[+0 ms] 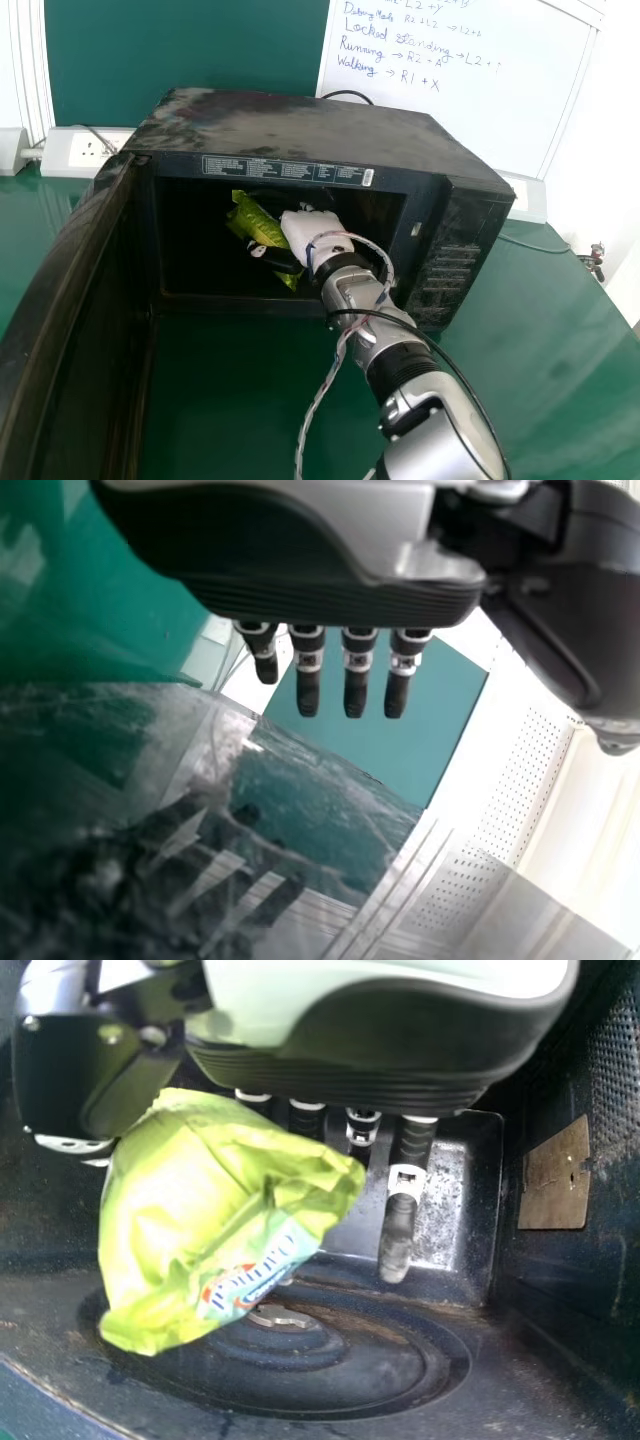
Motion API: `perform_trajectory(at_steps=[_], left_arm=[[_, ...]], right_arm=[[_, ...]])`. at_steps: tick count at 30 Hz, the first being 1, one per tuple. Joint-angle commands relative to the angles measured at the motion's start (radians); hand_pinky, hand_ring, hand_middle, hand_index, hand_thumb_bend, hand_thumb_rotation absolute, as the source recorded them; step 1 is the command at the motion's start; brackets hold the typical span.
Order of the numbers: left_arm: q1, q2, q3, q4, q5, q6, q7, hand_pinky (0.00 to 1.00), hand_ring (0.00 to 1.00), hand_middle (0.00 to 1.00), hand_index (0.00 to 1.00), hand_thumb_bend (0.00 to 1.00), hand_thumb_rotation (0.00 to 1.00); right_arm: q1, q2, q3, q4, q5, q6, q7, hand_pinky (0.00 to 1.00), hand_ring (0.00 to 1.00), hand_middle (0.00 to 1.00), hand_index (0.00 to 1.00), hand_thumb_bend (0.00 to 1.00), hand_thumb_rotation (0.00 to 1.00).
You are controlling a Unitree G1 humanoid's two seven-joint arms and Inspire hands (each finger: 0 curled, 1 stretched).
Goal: Put biscuit inside oven
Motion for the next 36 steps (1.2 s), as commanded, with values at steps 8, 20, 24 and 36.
perform_trajectory(at_steps=[8, 20, 24, 36], left_arm=[[0.018, -0.005, 0.003, -0.007, -0.023, -0.022, -0.035, 1.00, 1.00, 1.00, 0.95, 1.00, 0.47], [0.025, 0.000, 0.000, -0.021, -0.012, -0.022, -0.027, 0.98, 1.00, 1.00, 0.95, 1.00, 0.49], [0.024, -0.002, -0.001, -0.023, -0.019, -0.021, -0.032, 0.98, 0.99, 1.00, 0.95, 1.00, 0.48], [0.025, -0.006, -0.001, -0.025, -0.013, -0.025, -0.028, 0.97, 0.99, 1.00, 0.95, 1.00, 0.49]], right_arm=[[-0.001, 0.013, -0.022, 0.000, 0.030, -0.010, -0.031, 0.27, 0.36, 0.45, 0.52, 0.53, 0.00], [0.010, 0.013, -0.045, 0.000, 0.054, -0.014, -0.037, 0.32, 0.42, 0.49, 0.67, 0.57, 0.00], [0.014, 0.011, -0.051, -0.001, 0.061, -0.019, -0.040, 0.29, 0.38, 0.48, 0.70, 0.57, 0.00], [0.019, 0.009, -0.069, -0.002, 0.088, -0.036, -0.038, 0.22, 0.27, 0.47, 0.74, 0.57, 0.00]])
